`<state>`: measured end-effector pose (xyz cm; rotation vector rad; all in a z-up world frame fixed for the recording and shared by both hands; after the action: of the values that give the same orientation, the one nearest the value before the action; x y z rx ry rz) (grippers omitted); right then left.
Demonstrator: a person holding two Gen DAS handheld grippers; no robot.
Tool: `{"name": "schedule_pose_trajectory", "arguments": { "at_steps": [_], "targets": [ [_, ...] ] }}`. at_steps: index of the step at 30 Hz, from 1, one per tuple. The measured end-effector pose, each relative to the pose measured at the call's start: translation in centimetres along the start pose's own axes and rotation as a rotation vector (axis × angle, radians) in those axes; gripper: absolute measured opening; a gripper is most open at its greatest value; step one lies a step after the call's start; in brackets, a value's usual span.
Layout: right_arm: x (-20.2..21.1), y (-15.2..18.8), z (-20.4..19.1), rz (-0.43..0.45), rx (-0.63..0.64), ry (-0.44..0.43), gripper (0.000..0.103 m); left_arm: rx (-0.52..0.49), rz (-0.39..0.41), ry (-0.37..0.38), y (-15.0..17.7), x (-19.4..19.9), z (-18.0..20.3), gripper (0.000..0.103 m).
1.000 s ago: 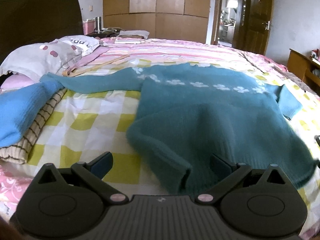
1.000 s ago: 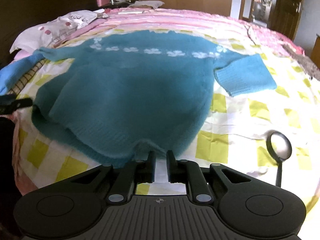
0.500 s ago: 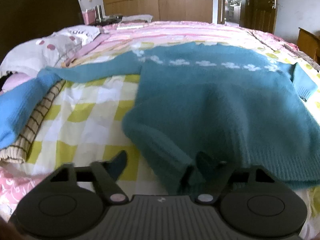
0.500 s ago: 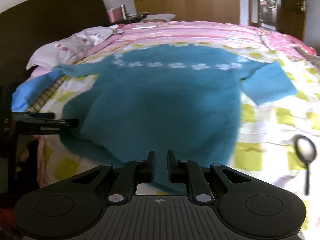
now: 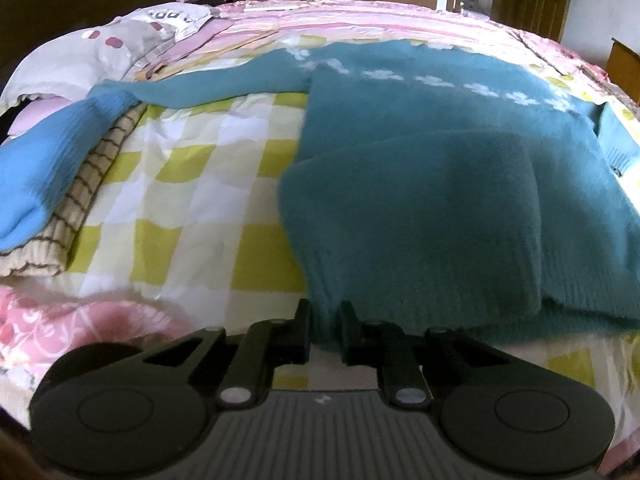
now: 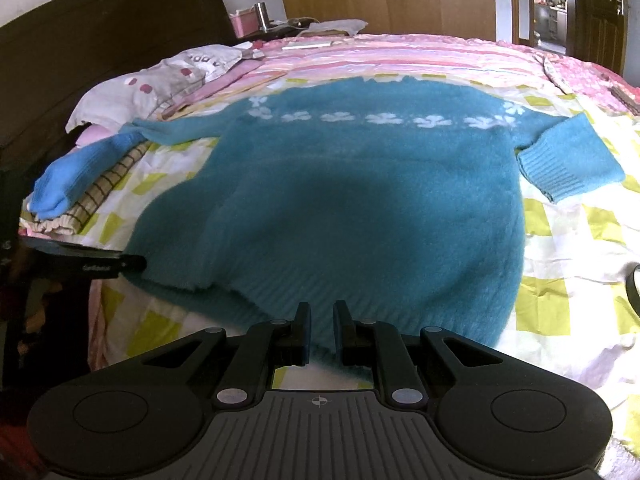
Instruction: Fold small clothes
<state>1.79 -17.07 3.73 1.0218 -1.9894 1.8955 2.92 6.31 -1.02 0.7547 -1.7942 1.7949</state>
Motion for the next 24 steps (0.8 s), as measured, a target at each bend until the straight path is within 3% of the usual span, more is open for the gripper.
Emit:
{"name": "schedule_pose_trajectory", "arguments": {
  "at_steps": [9,13,18,22,24],
  "targets": [
    [0.3,0.5,0.4,-0.004,-0.009,0.021,0.014,-0.007,-0.031,-0.017,0.7,1.8,-1.3,0.018],
    [0.5,1.0,1.5,-0.008,-0.035,0.07,0.015,0.053,-0.005,0.032,0.5,2.6,-2.0,0.019],
    [1.0,1.6,3.4,0.003,-0.079,0.168,0.042,0.063,0.053,0.071,-0.3,3.5,-1.3,0.021],
    [1.4,2.5,5.3,-0.003,-0.13,0.243,0.051,0.029,0.089,0.107,-0.7,3.6,0.0,0.033],
    [1.3,2.9,6.2,-0.014,-0.164,0.264,0.051,0.02,0.09,0.127,-0.7,3.2,0.4,0.034]
  ]
}}
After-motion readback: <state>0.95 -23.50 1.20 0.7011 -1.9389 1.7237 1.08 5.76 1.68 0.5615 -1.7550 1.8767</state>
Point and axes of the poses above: each gripper's, at about its wrist camera, not at the fingertips, and x roughly against the way its jaws point, z to its right, y to its underside, the point moved 2 cm from there along -x, roughly the way its jaws point, and after that the axes turned 11 degrees about z, right-handed, at the moved point
